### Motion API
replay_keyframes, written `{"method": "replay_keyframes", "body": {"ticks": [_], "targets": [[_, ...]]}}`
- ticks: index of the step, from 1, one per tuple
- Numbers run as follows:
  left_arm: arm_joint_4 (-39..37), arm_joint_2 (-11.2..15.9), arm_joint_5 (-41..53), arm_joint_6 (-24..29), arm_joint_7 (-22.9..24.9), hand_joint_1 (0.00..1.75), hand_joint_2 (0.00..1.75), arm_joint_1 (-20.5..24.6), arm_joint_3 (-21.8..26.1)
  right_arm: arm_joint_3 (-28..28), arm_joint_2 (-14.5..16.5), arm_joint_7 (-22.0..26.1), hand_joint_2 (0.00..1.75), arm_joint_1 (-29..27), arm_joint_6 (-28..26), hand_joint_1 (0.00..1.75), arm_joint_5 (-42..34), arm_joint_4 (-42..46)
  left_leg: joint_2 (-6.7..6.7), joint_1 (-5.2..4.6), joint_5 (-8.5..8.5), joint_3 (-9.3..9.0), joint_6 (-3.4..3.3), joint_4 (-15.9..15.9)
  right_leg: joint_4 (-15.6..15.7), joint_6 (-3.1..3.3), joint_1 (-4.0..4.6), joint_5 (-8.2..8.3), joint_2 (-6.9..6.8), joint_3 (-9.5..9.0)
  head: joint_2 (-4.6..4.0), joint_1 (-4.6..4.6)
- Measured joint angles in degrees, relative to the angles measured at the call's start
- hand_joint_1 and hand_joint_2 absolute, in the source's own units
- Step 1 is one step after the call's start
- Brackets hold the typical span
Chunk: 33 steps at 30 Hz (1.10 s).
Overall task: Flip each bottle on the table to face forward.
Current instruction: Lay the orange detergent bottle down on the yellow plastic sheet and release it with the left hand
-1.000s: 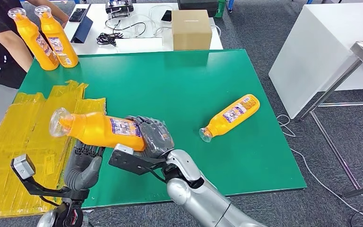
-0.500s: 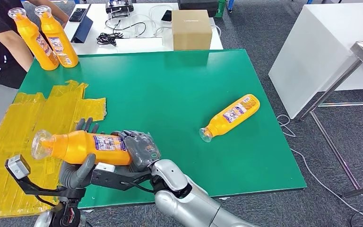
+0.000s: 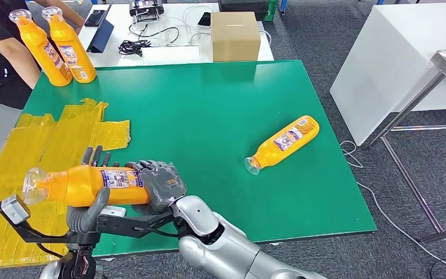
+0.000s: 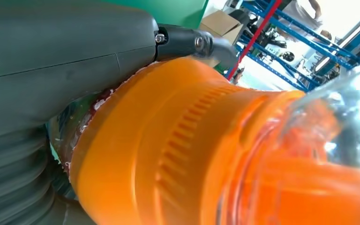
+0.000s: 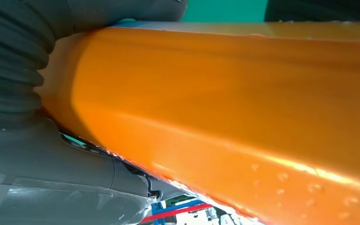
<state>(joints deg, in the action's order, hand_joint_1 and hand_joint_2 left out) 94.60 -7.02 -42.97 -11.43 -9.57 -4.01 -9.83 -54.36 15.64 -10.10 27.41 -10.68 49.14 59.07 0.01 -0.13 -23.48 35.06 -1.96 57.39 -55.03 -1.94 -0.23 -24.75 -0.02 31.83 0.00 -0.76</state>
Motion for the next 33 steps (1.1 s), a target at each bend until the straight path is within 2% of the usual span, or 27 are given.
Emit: {"method": "replay_keyframes", "body": {"ticks": [2, 32, 33], "targets": [[0.0, 0.0, 0.0, 0.2, -0.2, 1.75, 1.75, -0.1, 0.0, -0.1, 0.2, -0.1, 1.75, 0.2, 0.1, 1.75, -0.1, -0.3, 0.0, 0.0, 0.0, 0.0, 0.0, 0.0, 0.0, 0.0, 0.0, 0.0, 0.0, 0.0, 0.0, 0.0], [0.0, -0.5, 1.2, 0.7, -1.6, 1.75, 1.75, -0.8, 0.9, -1.0, 0.6, -1.0, 1.75, 0.4, 1.0, 1.75, -1.1, -0.6, 0.0, 0.0, 0.0, 0.0, 0.0, 0.0, 0.0, 0.0, 0.0, 0.0, 0.0, 0.01, 0.0, 0.0], [0.0, -0.5, 1.3, 0.7, -1.6, 1.75, 1.75, -0.8, 0.9, -1.1, 0.6, -1.0, 1.75, 0.4, 1.0, 1.57, -1.2, -0.6, 0.0, 0.0, 0.0, 0.0, 0.0, 0.0, 0.0, 0.0, 0.0, 0.0, 0.0, 0.01, 0.0, 0.0]]}}
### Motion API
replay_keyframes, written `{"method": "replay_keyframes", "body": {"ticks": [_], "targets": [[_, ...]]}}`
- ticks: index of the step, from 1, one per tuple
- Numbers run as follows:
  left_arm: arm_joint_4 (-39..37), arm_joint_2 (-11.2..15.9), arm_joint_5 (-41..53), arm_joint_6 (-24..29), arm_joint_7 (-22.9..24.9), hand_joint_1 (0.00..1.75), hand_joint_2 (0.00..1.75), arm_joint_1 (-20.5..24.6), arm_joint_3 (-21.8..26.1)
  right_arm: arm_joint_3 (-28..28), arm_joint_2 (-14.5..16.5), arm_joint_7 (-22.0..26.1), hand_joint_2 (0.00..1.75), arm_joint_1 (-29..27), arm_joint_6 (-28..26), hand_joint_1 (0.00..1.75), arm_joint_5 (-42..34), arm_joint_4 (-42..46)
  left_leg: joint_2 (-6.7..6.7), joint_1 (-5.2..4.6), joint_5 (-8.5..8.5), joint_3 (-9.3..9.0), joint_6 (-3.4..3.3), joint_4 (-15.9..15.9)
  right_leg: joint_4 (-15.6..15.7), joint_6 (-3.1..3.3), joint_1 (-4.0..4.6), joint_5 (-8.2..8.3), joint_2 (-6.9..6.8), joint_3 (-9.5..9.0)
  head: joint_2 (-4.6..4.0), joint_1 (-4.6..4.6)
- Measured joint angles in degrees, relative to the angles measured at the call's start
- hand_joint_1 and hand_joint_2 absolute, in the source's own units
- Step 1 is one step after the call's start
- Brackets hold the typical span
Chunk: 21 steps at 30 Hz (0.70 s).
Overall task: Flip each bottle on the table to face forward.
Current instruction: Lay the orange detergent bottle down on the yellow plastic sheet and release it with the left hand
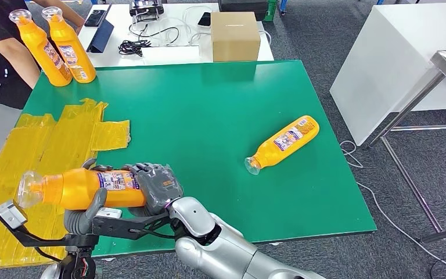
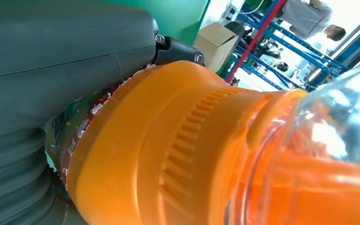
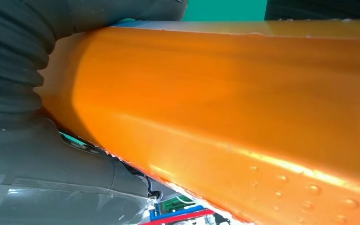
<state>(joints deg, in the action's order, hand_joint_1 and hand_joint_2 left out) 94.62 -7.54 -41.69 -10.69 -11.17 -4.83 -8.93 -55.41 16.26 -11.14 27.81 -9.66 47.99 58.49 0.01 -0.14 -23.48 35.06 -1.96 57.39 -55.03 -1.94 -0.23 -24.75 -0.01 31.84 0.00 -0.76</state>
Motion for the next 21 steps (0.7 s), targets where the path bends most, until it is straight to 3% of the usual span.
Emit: {"method": "replay_keyframes", "body": {"ticks": [1, 3, 4, 5, 10, 13, 15, 21], "targets": [[0.0, 0.0, 0.1, 0.0, -0.1, 1.75, 1.75, 0.0, 0.0, 0.0, 0.0, 0.0, 1.75, 0.0, 0.0, 1.13, -0.1, 0.0, 0.0, 0.0, 0.0, 0.0, 0.0, 0.0, 0.0, 0.0, 0.0, 0.0, 0.0, 0.0, 0.0, 0.0], [0.0, 0.0, 0.8, 0.1, -0.5, 1.75, 1.75, 0.0, 0.0, 0.0, 0.0, -0.2, 0.87, 0.0, 0.1, 0.26, -0.2, 0.0, 0.0, 0.0, 0.0, 0.0, 0.0, 0.0, 0.0, 0.0, 0.0, 0.0, 0.0, 0.0, 0.0, 0.0], [0.1, 0.0, 1.6, 0.2, -0.9, 1.75, 1.75, 0.1, 0.0, 0.0, 0.0, -0.4, 0.44, 0.0, 0.1, 0.0, -0.2, 0.0, 0.0, 0.0, 0.0, -0.01, 0.0, 0.0, 0.0, 0.0, 0.0, 0.0, 0.0, 0.01, 0.0, 0.0], [0.2, 0.0, 3.0, 0.5, -1.5, 1.75, 1.75, 0.2, 0.0, 0.0, -0.2, -0.5, 0.0, 0.0, 0.1, 0.0, -0.3, 0.0, -0.01, 0.0, 0.0, -0.01, 0.0, 0.0, 0.0, 0.0, 0.0, 0.0, -0.01, 0.01, 0.0, 0.0], [0.5, 1.3, 19.5, 6.8, -5.7, 1.75, 1.75, 2.5, 0.1, 1.4, -3.6, -2.0, 0.0, -2.0, -1.9, 0.0, -0.1, 2.9, -0.13, 0.0, 0.02, -0.02, 0.0, 0.0, 0.0, 0.0, -0.01, 0.0, -0.11, 0.06, 0.0, 0.03], [-0.3, 3.9, 40.9, 16.9, -6.7, 1.75, 1.75, 5.2, 1.0, 7.8, -9.0, -1.3, 0.0, -8.1, -8.1, 0.0, 2.0, 10.1, -0.34, -0.04, 0.02, -0.03, -0.01, 0.0, 0.0, -0.01, -0.03, -0.01, -0.34, 0.01, 0.0, 0.03], [-1.3, 5.5, 52.8, 19.3, -7.3, 1.75, 1.75, 6.7, 2.7, 14.2, -12.4, 1.9, 0.0, -12.9, -8.6, 0.0, 2.5, 15.8, -0.34, -0.09, 0.02, 0.02, -0.01, 0.0, 0.0, -0.03, -0.05, 0.02, -0.35, -0.09, 0.0, 0.02], [-2.7, 6.4, 63.1, 21.2, -7.7, 1.75, 1.75, 8.6, 4.3, 26.1, -15.5, 4.7, 0.0, -20.7, -7.0, 0.0, 4.3, 25.3, -0.23, -0.11, 0.02, 0.08, -0.01, 0.0, 0.0, -0.06, -0.07, 0.04, -0.32, 0.02, 0.0, 0.02]]}}
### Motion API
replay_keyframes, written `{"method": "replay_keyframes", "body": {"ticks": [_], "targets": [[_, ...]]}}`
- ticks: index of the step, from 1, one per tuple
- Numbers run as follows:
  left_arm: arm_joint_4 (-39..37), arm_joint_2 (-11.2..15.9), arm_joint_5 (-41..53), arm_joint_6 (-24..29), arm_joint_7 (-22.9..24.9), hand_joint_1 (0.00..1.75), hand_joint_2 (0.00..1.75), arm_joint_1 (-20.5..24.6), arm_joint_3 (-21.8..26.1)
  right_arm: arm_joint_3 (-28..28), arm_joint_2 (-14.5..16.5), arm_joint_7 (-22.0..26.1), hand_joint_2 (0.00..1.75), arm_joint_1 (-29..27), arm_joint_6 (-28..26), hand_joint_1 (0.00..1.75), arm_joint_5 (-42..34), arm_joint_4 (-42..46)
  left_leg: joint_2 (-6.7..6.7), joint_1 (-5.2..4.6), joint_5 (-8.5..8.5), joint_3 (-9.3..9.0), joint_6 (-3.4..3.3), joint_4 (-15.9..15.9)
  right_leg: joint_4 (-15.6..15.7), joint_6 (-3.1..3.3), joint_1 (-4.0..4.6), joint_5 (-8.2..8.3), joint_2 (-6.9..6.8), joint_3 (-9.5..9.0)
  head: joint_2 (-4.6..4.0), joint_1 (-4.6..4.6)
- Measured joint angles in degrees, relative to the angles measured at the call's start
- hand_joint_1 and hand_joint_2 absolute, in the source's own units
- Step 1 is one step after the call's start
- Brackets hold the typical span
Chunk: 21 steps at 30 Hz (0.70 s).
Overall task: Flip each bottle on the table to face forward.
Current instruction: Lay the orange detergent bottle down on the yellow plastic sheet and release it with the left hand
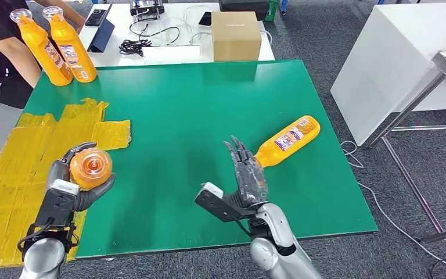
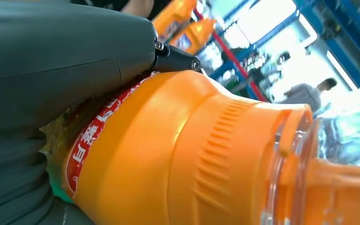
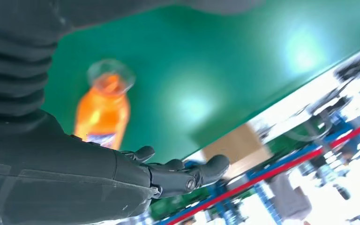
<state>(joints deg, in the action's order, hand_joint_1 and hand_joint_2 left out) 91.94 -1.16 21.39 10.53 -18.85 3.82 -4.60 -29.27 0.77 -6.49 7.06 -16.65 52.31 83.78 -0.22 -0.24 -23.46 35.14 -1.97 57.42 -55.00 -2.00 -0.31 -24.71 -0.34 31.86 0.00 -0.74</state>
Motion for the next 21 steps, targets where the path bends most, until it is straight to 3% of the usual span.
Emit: {"method": "replay_keyframes", "body": {"ticks": [8, 14, 21], "targets": [[-2.2, 1.2, 24.0, 11.3, 2.9, 1.75, 1.75, 2.1, -1.3, 4.2, -0.6, 0.0, 0.0, -1.6, 2.1, 0.0, 0.2, 3.7, 0.04, 0.06, 0.02, -0.02, 0.01, 0.0, 0.0, 0.01, 0.04, 0.0, 0.1, 0.03, 0.0, 0.0], [-8.7, 3.0, 37.9, 11.4, 8.6, 1.75, 1.75, 4.0, -3.7, 5.1, -0.6, -0.1, 0.0, -1.4, 3.8, 0.0, -0.2, 4.5, 0.04, 0.06, 0.03, -0.01, 0.01, 0.0, 0.0, 0.01, 0.04, 0.0, 0.1, 0.01, 0.0, 0.0], [-19.1, 4.7, 43.3, 7.3, 12.6, 1.75, 1.75, 5.3, -6.4, 6.7, -1.7, -0.5, 0.0, -1.4, 5.1, 0.0, 0.7, 6.7, 0.05, 0.04, 0.03, 0.0, 0.01, 0.0, 0.0, 0.01, 0.03, 0.0, 0.11, 0.03, 0.0, 0.0]]}}
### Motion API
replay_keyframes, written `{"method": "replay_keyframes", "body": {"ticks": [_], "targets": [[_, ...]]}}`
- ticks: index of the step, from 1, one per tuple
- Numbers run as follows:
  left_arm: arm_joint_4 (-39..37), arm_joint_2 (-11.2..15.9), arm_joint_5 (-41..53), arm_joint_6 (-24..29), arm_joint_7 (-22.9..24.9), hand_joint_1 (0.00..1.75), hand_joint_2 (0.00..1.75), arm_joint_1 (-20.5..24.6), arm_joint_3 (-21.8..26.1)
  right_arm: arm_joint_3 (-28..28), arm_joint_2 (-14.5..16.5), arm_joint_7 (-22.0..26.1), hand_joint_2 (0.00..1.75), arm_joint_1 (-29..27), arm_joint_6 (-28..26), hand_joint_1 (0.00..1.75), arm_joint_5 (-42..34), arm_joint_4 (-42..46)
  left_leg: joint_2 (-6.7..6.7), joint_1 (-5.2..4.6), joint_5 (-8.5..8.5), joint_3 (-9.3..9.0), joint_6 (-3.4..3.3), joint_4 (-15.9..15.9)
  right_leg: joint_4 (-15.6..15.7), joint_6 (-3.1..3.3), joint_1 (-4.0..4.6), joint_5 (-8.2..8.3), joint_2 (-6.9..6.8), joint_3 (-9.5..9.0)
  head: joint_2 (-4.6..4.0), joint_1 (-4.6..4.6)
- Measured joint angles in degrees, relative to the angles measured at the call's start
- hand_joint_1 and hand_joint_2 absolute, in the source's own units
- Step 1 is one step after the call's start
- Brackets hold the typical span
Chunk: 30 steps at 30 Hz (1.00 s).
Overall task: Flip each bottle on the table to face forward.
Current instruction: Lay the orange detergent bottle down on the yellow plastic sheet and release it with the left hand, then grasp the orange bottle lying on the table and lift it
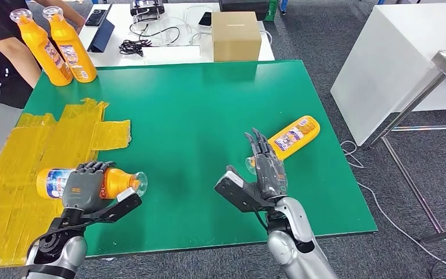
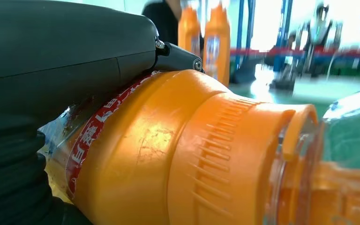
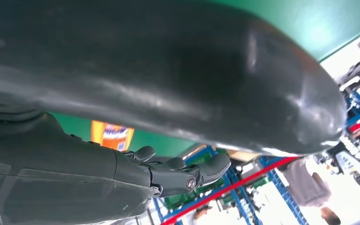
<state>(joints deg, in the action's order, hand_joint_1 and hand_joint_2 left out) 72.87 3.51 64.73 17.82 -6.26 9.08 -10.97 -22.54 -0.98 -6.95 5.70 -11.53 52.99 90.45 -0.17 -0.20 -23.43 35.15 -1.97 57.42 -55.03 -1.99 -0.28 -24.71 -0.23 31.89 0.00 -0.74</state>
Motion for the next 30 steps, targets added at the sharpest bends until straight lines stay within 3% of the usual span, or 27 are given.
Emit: {"method": "replay_keyframes", "body": {"ticks": [9, 10, 13, 14, 21, 30], "targets": [[-5.4, 0.9, 0.4, -0.3, 0.4, 1.75, 1.75, 0.7, -1.3, 1.6, -1.3, 0.0, 0.0, 0.0, 0.7, 0.0, 0.1, 1.3, 0.0, 0.01, 0.0, 0.0, 0.0, 0.0, 0.0, 0.0, 0.01, 0.0, 0.0, 0.0, 0.0, 0.0], [-5.5, 0.9, 0.5, -0.5, 0.5, 1.44, 1.75, 0.8, -1.4, 1.6, -1.3, -0.1, 0.0, 0.0, 0.7, 0.0, 0.3, 1.3, 0.0, 0.01, 0.0, 0.0, 0.0, 0.0, 0.0, 0.0, 0.01, 0.0, 0.0, 0.0, 0.0, 0.0], [-6.4, 1.1, 1.5, -1.5, 1.9, 0.13, 0.44, 1.2, -1.6, 1.9, -1.8, -0.4, 1.31, 0.0, 0.7, 0.0, 1.5, 1.6, 0.0, 0.01, 0.0, -0.01, 0.0, 0.0, 0.0, 0.0, 0.01, 0.0, 0.0, -0.01, 0.0, 0.0], [-6.9, 1.2, 2.4, -1.6, 2.9, 0.0, 0.0, 1.4, -1.7, 2.2, -2.1, -0.5, 1.75, -0.1, 0.7, 0.0, 1.9, 1.7, 0.0, 0.01, 0.0, -0.01, 0.0, 0.0, 0.0, 0.0, 0.01, 0.0, 0.0, -0.01, 0.0, 0.0], [-10.3, 1.5, 7.5, 1.0, 8.7, 0.0, 0.0, 2.8, -1.8, 6.8, -6.8, 0.2, 1.75, -1.7, 4.8, 0.0, 3.0, 3.4, -0.08, -0.05, 0.01, -0.03, -0.01, 0.0, 0.0, 0.0, -0.04, 0.0, -0.04, -0.08, 0.0, -0.01], [-10.0, 1.4, 8.5, 3.3, 12.1, 0.0, 0.0, 2.4, 0.7, 17.7, -18.0, 3.2, 1.75, -5.2, 8.1, 0.0, 4.7, 3.6, -0.09, -0.14, 0.06, 0.03, -0.12, 0.0, 0.0, -0.08, -0.13, 0.05, -0.05, -0.05, 0.0, -0.01]]}}
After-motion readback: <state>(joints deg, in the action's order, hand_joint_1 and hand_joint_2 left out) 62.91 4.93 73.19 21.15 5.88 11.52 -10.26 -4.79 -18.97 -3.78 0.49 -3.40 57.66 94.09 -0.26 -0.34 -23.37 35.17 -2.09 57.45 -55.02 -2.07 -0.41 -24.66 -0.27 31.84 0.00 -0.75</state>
